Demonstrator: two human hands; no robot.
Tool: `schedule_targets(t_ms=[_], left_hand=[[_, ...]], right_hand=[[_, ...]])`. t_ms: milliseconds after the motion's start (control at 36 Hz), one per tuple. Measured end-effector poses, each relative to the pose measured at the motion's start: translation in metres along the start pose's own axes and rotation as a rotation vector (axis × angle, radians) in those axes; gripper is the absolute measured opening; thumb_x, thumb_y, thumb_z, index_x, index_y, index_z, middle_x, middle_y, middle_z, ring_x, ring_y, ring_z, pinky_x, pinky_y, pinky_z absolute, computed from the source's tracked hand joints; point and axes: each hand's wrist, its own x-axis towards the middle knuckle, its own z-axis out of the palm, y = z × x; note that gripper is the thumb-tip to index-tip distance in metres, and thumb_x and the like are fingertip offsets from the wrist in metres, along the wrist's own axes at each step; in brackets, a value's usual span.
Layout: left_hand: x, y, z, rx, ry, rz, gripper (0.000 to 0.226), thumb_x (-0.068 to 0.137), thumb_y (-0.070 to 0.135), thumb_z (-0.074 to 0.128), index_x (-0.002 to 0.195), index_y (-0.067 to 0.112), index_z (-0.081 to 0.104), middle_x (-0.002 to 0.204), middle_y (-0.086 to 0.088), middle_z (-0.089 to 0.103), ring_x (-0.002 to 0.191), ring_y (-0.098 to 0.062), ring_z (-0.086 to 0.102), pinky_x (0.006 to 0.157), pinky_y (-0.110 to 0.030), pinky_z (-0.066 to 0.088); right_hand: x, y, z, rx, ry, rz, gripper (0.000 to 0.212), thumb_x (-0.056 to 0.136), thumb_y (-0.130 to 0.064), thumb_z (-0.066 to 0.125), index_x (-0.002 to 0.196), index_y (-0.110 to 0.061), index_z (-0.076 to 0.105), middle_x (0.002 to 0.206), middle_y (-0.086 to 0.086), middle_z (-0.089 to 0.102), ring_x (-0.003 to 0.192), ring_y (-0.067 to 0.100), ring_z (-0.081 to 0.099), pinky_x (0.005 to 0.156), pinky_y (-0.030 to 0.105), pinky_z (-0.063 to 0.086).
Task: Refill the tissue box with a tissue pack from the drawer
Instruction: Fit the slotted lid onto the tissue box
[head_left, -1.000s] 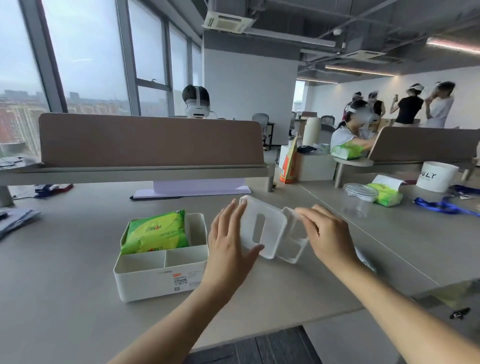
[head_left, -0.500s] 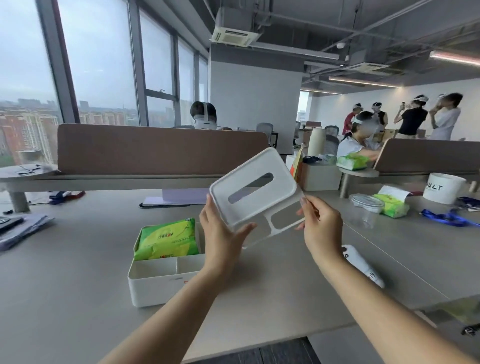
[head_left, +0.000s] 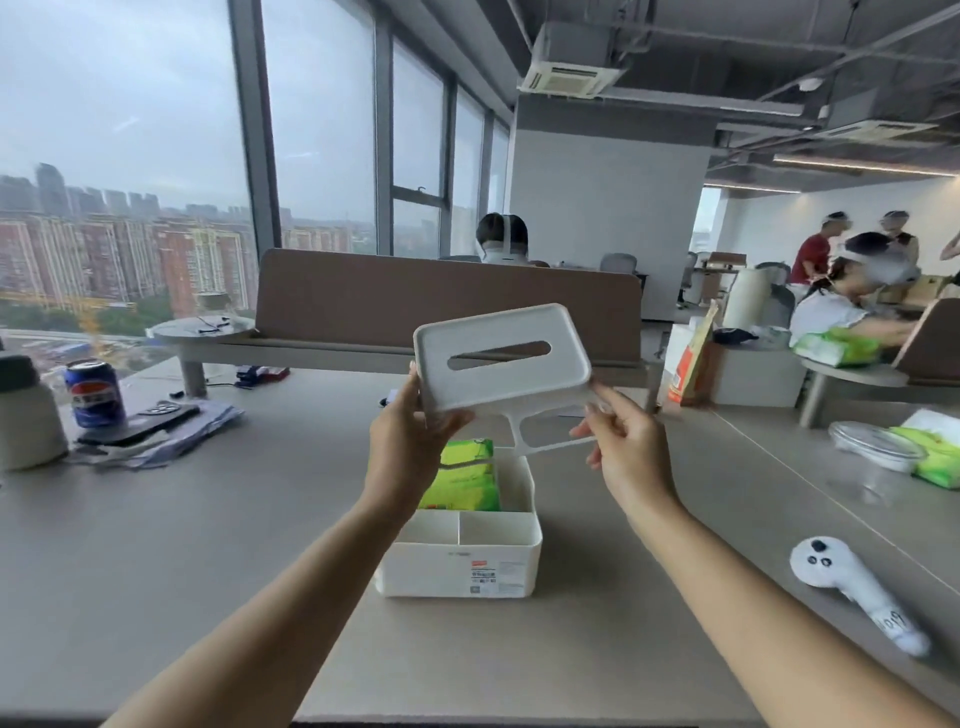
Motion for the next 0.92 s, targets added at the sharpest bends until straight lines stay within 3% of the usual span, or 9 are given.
schedule_targets(t_ms=[83, 139, 222, 361, 500, 611, 694, 778, 917], left_hand=[[0.001, -0.011, -0.020, 0.078, 0.018, 0.005, 0.047, 0.075, 0.024, 0.079, 0.118, 0.025, 0.061, 0.088, 0.012, 0.069, 0.073, -0.003, 0.068, 0.056, -0.020, 0.049], [0.002, -0.018, -0.031, 0.130, 0.022, 0.007, 0.047, 0.074, 0.027, 0.080, 0.118, 0.026, 0.061, 0.089, 0.009, 0.070, 0.074, -0.003, 0.067, 0.058, -0.023, 0.049], [0.003, -0.027, -0.046, 0.188, 0.009, -0.019, 0.045, 0.073, 0.029, 0.080, 0.114, 0.024, 0.064, 0.092, 0.004, 0.072, 0.078, -0.016, 0.068, 0.065, -0.030, 0.052], [0.004, -0.042, -0.066, 0.275, -0.029, -0.061, 0.030, 0.073, 0.035, 0.080, 0.096, 0.020, 0.069, 0.088, 0.004, 0.073, 0.081, -0.013, 0.067, 0.065, -0.024, 0.049], [0.002, -0.058, -0.071, 0.364, -0.087, -0.107, 0.032, 0.076, 0.041, 0.075, 0.098, 0.018, 0.072, 0.090, 0.003, 0.075, 0.083, -0.012, 0.067, 0.058, -0.013, 0.043], [-0.007, -0.063, -0.069, 0.379, -0.138, -0.150, 0.027, 0.080, 0.039, 0.072, 0.097, 0.018, 0.073, 0.075, 0.010, 0.069, 0.063, 0.006, 0.056, 0.049, -0.008, 0.037], [-0.013, -0.067, -0.068, 0.380, -0.178, -0.169, 0.025, 0.080, 0.042, 0.070, 0.096, 0.022, 0.073, 0.071, 0.014, 0.066, 0.061, 0.010, 0.056, 0.049, -0.008, 0.036], [-0.018, -0.071, -0.066, 0.405, -0.227, -0.186, 0.024, 0.081, 0.046, 0.069, 0.094, 0.026, 0.071, 0.077, 0.011, 0.068, 0.066, 0.004, 0.060, 0.052, -0.010, 0.039], [-0.021, -0.081, -0.063, 0.524, -0.284, -0.180, 0.037, 0.080, 0.058, 0.062, 0.103, 0.030, 0.069, 0.086, 0.002, 0.073, 0.082, -0.024, 0.063, 0.076, -0.037, 0.053]], right_hand=[[-0.001, 0.006, 0.019, -0.016, -0.015, -0.003, 0.031, 0.093, -0.015, 0.058, 0.117, -0.034, 0.064, 0.090, 0.005, 0.070, 0.051, 0.002, 0.055, 0.051, 0.022, 0.049], [0.000, 0.012, 0.030, -0.035, -0.036, -0.004, 0.029, 0.092, -0.019, 0.060, 0.108, -0.042, 0.066, 0.082, -0.013, 0.069, 0.051, 0.007, 0.056, 0.062, 0.036, 0.052], [-0.002, 0.017, 0.041, -0.057, -0.057, -0.014, 0.021, 0.088, -0.024, 0.065, 0.106, -0.033, 0.071, 0.069, -0.027, 0.064, 0.062, 0.013, 0.058, 0.068, 0.033, 0.048], [-0.004, 0.016, 0.055, -0.081, -0.072, -0.014, 0.013, 0.082, -0.032, 0.070, 0.090, -0.023, 0.075, 0.082, -0.009, 0.072, 0.076, 0.010, 0.063, 0.069, 0.024, 0.045], [-0.004, 0.022, 0.063, -0.129, -0.111, -0.006, 0.009, 0.083, -0.030, 0.070, 0.088, -0.023, 0.075, 0.080, -0.006, 0.073, 0.075, 0.008, 0.063, 0.065, 0.021, 0.044], [-0.007, 0.035, 0.059, -0.176, -0.161, -0.007, 0.010, 0.084, -0.030, 0.069, 0.085, -0.022, 0.075, 0.079, -0.007, 0.074, 0.078, 0.014, 0.067, 0.070, 0.030, 0.049], [-0.010, 0.041, 0.053, -0.196, -0.199, -0.011, 0.007, 0.084, -0.029, 0.069, 0.081, -0.025, 0.075, 0.078, -0.009, 0.074, 0.080, 0.015, 0.067, 0.073, 0.032, 0.050], [-0.013, 0.043, 0.044, -0.239, -0.222, -0.033, 0.007, 0.082, -0.029, 0.071, 0.082, -0.025, 0.075, 0.078, -0.010, 0.073, 0.079, 0.014, 0.066, 0.072, 0.033, 0.050], [-0.022, 0.052, 0.034, -0.339, -0.216, -0.072, 0.005, 0.080, -0.030, 0.073, 0.079, -0.025, 0.074, 0.077, -0.011, 0.070, 0.073, 0.013, 0.062, 0.073, 0.039, 0.050]])
